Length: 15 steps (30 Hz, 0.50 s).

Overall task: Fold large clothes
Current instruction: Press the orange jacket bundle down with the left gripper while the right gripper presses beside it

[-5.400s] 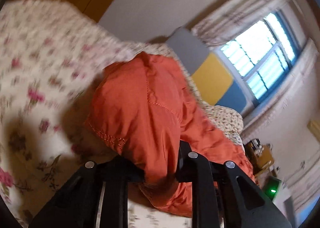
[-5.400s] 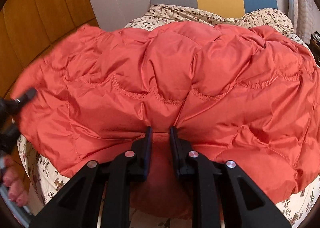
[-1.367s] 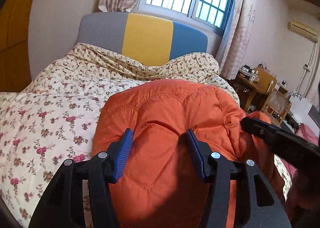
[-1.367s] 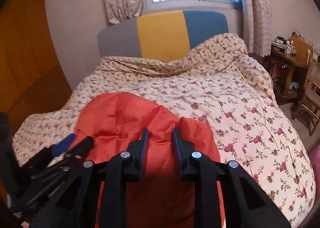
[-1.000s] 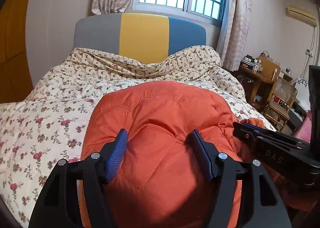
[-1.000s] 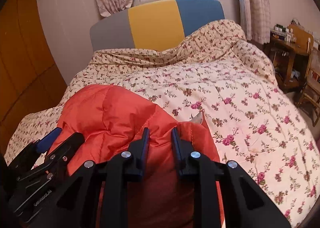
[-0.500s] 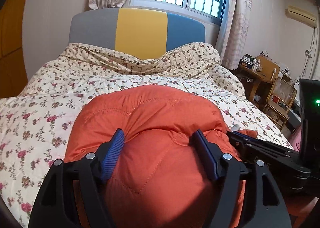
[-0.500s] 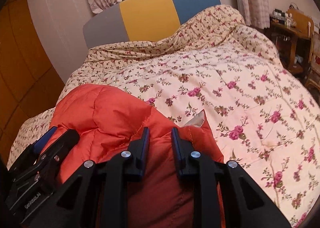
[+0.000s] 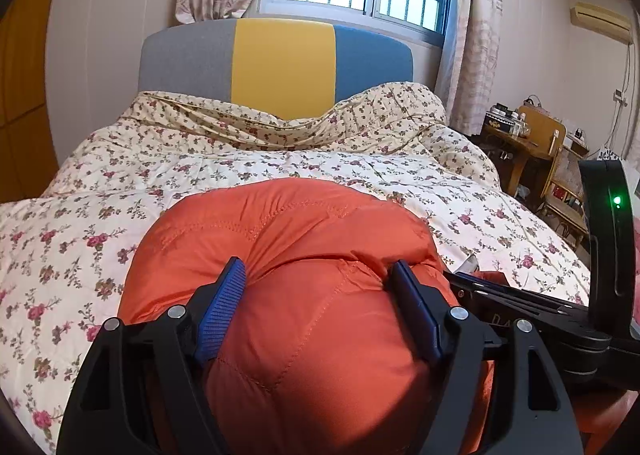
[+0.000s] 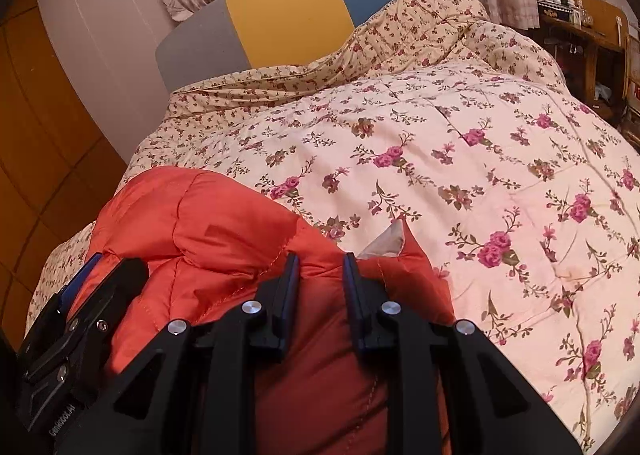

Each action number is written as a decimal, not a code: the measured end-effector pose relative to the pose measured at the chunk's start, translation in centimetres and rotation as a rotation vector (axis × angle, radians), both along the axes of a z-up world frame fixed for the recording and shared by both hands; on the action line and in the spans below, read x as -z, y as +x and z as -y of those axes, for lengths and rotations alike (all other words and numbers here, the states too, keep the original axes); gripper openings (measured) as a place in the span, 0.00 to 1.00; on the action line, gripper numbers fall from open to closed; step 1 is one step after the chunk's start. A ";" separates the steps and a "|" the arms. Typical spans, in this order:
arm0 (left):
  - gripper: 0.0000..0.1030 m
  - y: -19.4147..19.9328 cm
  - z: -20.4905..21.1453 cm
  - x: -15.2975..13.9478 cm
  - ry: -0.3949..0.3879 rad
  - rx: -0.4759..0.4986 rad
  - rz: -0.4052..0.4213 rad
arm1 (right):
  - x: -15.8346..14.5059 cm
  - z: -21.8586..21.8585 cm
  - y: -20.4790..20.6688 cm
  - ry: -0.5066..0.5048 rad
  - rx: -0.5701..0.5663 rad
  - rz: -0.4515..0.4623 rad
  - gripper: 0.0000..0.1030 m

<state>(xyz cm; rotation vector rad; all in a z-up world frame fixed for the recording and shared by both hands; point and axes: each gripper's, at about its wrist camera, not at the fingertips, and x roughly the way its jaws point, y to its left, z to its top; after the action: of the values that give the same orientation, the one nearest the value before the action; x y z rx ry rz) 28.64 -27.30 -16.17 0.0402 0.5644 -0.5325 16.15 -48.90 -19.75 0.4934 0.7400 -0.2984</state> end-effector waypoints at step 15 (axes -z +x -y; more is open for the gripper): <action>0.81 -0.9 -0.6 -0.7 0.003 0.056 -0.014 | 0.2 -0.3 -0.5 -0.023 0.016 0.027 0.20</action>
<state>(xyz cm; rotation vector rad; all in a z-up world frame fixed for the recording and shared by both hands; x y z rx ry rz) 27.75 -26.73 -15.43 0.0551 0.5789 -0.5873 15.67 -48.60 -19.91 0.4812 0.7060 -0.3141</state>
